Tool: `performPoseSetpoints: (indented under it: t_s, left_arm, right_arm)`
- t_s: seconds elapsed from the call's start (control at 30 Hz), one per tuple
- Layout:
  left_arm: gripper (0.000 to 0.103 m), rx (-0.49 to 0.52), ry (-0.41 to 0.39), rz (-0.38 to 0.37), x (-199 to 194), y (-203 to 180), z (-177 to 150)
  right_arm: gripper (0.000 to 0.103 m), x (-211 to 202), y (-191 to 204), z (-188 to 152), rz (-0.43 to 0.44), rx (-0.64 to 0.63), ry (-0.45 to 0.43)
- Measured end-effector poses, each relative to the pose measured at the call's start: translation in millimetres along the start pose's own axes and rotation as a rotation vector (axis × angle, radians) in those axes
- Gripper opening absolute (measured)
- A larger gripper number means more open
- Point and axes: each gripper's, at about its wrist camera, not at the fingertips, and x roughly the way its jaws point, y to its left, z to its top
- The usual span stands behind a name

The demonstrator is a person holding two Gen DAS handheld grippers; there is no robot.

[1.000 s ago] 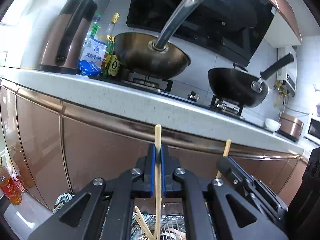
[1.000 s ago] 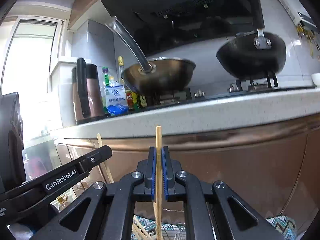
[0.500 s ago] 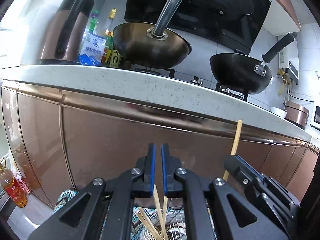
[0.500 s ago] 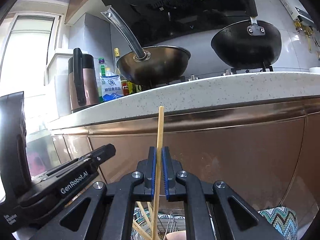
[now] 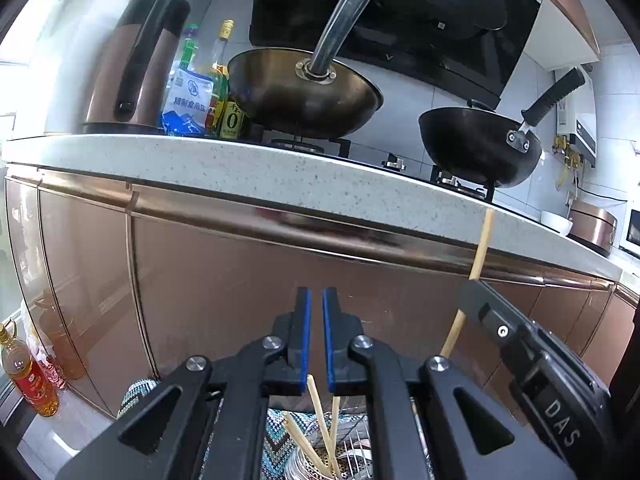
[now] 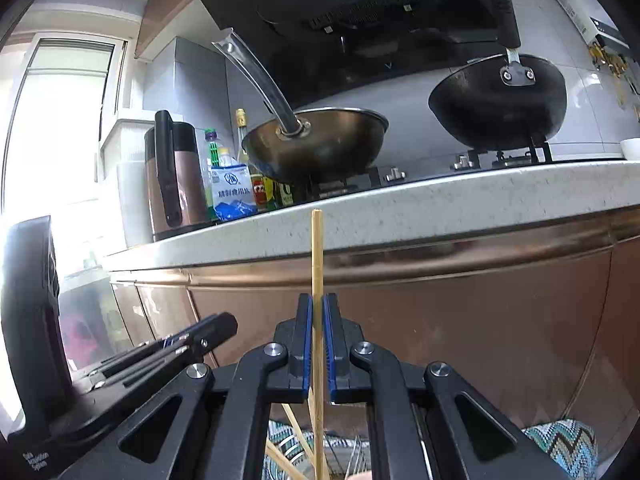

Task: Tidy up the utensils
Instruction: 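Withdraw both open tools up from the wire holder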

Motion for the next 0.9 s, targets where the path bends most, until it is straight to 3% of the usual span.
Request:
performPoseSetpoints:
  t_s: [0.33, 0.53, 0.7, 0.9]
  left_arm:
    - [0.009, -0.019, 0.012, 0.013, -6.9, 5.9, 6.9]
    - [0.027, -0.01, -0.031, 0.026, -43.9, 4.5, 26.5]
    - [0.027, 0.022, -0.05, 0.044, -82.5, 1.3, 35.4]
    - [0.033, 0.045, -0.041, 0.075, -120.5, 1.6, 36.4]
  right_arm:
    - [0.01, -1.4, -0.7, -25.1, -0.026, -0.005, 0.05]
    - [0.016, -28.6, 9.8, -6.2, -0.044, -0.022, 0.026]
    - [0.016, -58.0, 23.7, 7.2, -0.066, -0.027, 0.03]
    - [0.018, -89.0, 44.3, 11.5, -0.163, -0.049, 0.091]
